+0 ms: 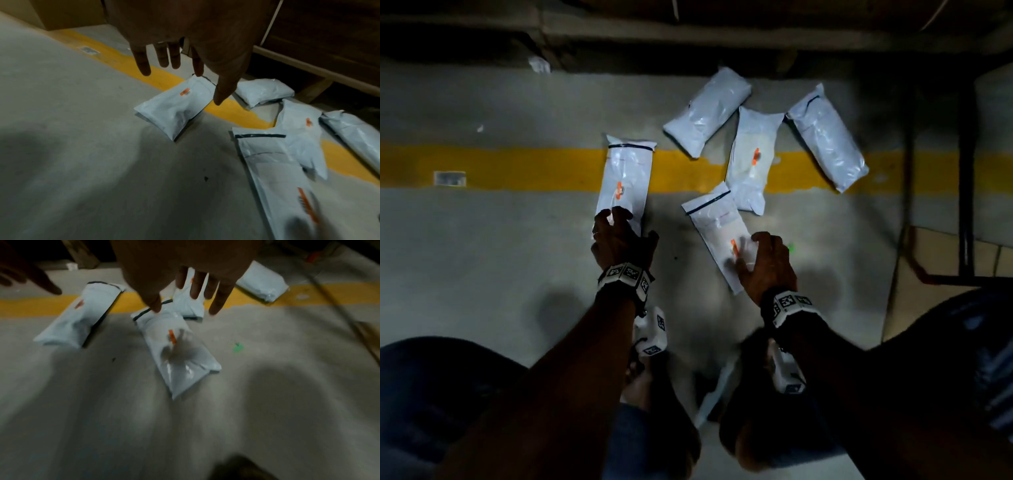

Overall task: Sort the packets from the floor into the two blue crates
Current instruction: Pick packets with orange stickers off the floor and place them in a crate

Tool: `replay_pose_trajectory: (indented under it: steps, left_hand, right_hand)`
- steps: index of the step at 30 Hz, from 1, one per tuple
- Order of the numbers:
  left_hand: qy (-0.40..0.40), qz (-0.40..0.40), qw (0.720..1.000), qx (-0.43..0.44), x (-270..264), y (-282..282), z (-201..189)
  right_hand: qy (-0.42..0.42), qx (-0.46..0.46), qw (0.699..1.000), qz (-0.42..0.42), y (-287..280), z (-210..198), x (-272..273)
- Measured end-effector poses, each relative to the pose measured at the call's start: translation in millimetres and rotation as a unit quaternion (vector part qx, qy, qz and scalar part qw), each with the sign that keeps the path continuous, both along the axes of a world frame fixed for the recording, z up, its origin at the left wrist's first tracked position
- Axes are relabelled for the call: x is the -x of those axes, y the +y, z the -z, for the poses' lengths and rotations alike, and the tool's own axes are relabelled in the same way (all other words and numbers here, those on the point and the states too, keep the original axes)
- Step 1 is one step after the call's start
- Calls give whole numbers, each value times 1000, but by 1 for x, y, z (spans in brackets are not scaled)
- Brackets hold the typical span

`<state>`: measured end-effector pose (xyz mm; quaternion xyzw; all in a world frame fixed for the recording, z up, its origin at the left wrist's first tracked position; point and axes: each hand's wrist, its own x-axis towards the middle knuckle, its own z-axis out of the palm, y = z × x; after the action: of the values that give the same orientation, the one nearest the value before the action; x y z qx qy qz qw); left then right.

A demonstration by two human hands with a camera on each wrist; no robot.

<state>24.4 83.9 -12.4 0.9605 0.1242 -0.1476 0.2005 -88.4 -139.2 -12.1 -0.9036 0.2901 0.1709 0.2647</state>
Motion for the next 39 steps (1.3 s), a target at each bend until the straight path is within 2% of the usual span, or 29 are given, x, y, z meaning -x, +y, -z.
replay_pose_trajectory:
  steps: [5,8,11,16,22,29,34,39]
  left_hand:
    - [4,-11,1000,-14,-14,7,58]
    - [49,0,998,-46,-17,11,78]
    - [96,-17,994,-47,-21,11,87]
    - [109,-26,990,-87,-15,3,86]
    - [112,-106,988,-8,-20,-4,99]
    - [109,-119,987,-4,-34,-20,95]
    - [118,-99,988,-32,-21,-26,88]
    - [102,-121,987,32,-12,-28,67]
  right_hand:
    - [2,9,1000,12,9,47,1]
    - [-2,44,999,-20,16,60,0]
    - [35,49,998,-27,19,72,-1]
    - [74,52,996,-12,22,78,6]
    - [87,40,995,-3,19,82,7]
    - [46,60,996,-39,17,83,11]
    - [-32,53,997,-46,19,73,5]
    - [-75,30,996,-29,20,53,-10]
